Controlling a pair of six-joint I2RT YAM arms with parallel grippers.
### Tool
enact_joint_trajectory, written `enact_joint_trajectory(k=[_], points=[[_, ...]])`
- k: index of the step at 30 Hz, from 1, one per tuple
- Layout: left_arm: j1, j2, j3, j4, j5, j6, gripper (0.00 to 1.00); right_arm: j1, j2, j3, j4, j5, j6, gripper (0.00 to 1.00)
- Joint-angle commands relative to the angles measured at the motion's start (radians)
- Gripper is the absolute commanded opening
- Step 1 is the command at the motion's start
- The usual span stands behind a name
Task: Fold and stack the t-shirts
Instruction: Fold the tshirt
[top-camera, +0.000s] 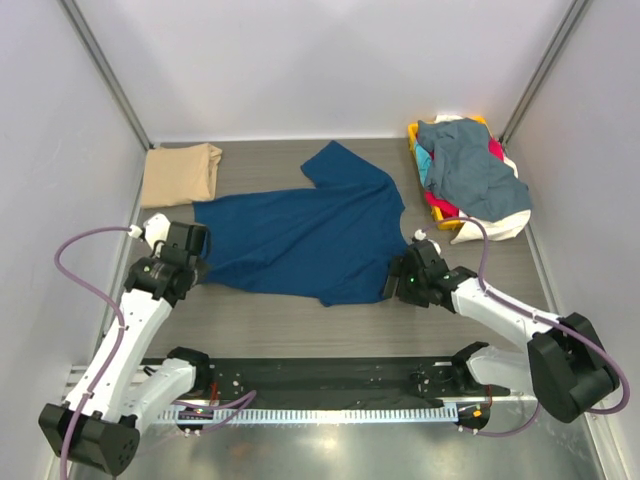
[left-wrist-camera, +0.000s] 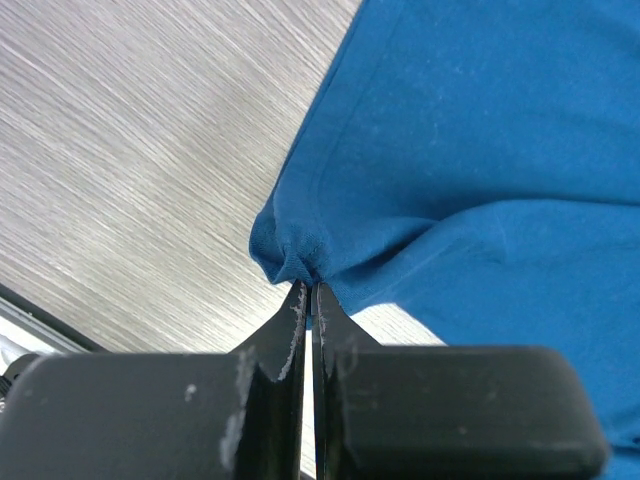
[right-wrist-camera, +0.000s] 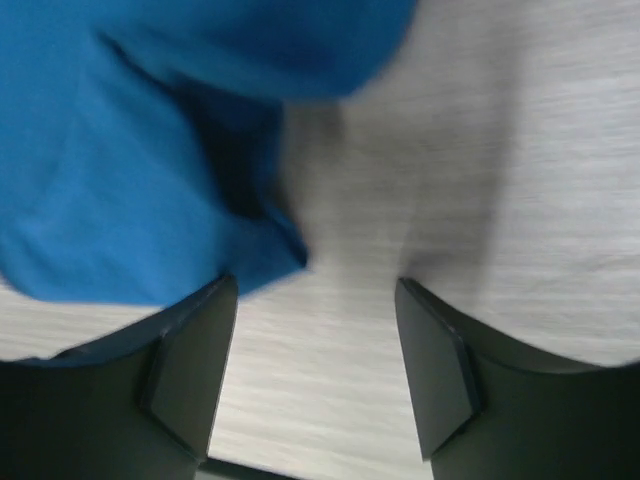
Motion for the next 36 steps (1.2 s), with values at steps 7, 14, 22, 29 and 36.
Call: enact_joint_trajectory(k=[7, 14, 22, 29, 36], points=[[0.005, -0.003, -0.009, 0.047, 0.011, 0.015, 0.00, 0.023, 0.091, -0.019, 0.165, -0.035, 0.052, 0.55], [0.005, -0.001, -0.004, 0.039, 0.000, 0.017, 0.00, 0.041, 0.073, -0.022, 0.197, -0.078, 0.069, 0.13], [0.005, -0.017, 0.115, -0.057, 0.030, 0.053, 0.00, 0.038, -0.201, 0.165, -0.092, 0.066, 0.058, 0.01], [0.006, -0.070, 0.194, -0.184, 0.095, 0.061, 0.00, 0.040, -0.361, 0.338, -0.419, 0.189, 0.117, 0.01], [0.005, -0.136, 0.146, -0.257, 0.155, 0.064, 0.00, 0.040, -0.556, 0.366, -0.600, 0.172, 0.195, 0.01]])
